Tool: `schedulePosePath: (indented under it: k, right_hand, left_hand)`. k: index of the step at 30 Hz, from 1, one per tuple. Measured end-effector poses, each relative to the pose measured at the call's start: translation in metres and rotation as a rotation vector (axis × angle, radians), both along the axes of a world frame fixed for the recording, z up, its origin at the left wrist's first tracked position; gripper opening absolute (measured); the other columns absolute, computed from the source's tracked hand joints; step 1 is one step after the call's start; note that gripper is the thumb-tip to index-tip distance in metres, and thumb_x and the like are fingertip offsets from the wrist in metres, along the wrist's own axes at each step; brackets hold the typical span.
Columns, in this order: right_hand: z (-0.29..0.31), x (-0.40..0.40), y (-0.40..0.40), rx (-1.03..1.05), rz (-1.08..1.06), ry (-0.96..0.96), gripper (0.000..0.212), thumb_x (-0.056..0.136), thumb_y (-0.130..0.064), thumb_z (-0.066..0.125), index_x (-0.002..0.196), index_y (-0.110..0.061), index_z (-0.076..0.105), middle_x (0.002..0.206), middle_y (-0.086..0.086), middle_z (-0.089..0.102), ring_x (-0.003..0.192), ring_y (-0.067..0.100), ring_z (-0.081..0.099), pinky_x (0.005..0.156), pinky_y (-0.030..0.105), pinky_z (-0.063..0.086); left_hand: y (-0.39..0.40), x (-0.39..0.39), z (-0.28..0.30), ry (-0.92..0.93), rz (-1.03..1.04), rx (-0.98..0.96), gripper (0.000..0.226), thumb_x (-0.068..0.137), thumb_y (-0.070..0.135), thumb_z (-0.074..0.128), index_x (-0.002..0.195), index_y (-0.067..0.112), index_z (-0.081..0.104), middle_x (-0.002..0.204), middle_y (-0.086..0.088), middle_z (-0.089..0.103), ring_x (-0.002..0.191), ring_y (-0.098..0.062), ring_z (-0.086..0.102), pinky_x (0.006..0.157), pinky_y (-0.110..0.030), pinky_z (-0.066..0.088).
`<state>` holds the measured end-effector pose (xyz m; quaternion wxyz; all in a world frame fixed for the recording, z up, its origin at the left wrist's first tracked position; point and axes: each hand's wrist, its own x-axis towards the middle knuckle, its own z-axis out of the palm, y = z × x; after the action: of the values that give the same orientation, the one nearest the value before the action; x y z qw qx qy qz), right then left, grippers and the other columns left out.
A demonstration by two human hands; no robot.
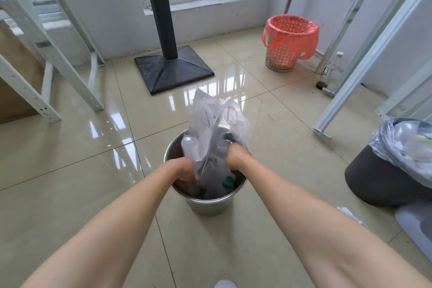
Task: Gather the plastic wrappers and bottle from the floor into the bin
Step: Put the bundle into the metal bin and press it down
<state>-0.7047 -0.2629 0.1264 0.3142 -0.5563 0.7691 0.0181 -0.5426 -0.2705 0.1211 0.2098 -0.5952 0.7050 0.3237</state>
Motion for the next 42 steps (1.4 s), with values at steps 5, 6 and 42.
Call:
schedulePosePath:
  k: [5,6,42]
  right_hand:
    - [0.034,0.002,0.016,-0.072,-0.017,-0.035,0.038,0.093,-0.014,0.054,0.131,-0.006,0.053,0.136,0.016,0.054,0.123,0.034,0.055,0.090,0.033,0.046]
    - [0.039,0.003,0.019,-0.078,-0.021,-0.040,0.043,0.091,-0.013,0.055,0.133,-0.008,0.050,0.135,0.015,0.055,0.122,0.034,0.055,0.089,0.033,0.047]
    - [-0.006,0.024,-0.020,-0.140,0.726,0.662,0.036,0.100,-0.028,0.039,0.125,-0.017,0.062,0.129,0.009,0.061,0.123,0.029,0.050,0.103,0.043,0.035]
  left_hand:
    - [0.013,0.019,0.043,0.048,0.097,-0.010,0.050,0.073,0.018,0.080,0.116,0.005,0.060,0.111,-0.014,0.070,0.093,-0.027,0.071,0.079,-0.033,0.061]
    - [0.016,0.020,0.049,0.064,0.121,-0.023,0.048,0.075,0.017,0.079,0.116,0.003,0.059,0.110,-0.017,0.070,0.091,-0.029,0.072,0.079,-0.036,0.061]
    - [-0.021,-0.015,-0.054,0.018,0.042,0.113,0.051,0.102,0.034,0.027,0.142,0.005,0.043,0.150,-0.019,0.040,0.139,-0.036,0.036,0.117,-0.047,0.027]
